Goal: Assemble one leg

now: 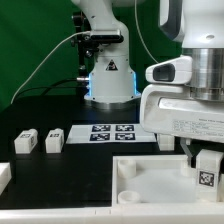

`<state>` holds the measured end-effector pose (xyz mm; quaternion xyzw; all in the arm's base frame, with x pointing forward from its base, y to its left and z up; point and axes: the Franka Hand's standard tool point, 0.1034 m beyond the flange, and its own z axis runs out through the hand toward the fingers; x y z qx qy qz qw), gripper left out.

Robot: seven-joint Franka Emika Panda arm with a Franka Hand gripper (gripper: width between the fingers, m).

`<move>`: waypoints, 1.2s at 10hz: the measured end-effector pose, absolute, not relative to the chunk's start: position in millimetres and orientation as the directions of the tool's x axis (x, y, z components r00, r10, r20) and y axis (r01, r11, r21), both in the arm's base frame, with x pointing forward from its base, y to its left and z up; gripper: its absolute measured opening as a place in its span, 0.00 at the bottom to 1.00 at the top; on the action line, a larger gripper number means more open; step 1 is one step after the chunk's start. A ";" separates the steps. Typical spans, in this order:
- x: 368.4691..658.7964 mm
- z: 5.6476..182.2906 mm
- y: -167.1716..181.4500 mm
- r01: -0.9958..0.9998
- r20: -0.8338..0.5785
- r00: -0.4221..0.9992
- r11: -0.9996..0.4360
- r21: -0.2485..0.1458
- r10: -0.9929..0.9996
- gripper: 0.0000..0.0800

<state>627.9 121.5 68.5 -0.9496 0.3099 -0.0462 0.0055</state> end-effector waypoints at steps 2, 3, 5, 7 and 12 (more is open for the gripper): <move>628.6 68.2 119.9 -0.767 0.061 0.635 -0.638 -0.067 -0.770 0.36; 629.4 68.3 117.0 -0.864 0.015 0.496 -0.496 -0.087 -0.868 0.36; 630.9 67.5 118.6 -0.977 -0.049 0.207 -0.204 -0.059 -0.977 0.36; 631.1 66.8 120.2 -0.993 -0.148 -0.086 0.096 -0.065 -0.985 0.36; 631.1 65.9 119.9 -0.960 -0.169 -0.262 0.274 -0.051 -0.950 0.63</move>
Offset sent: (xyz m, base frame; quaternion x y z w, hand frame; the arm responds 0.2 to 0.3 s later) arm 0.0193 -0.0049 -0.0157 -0.0382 -0.0019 0.2692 0.9623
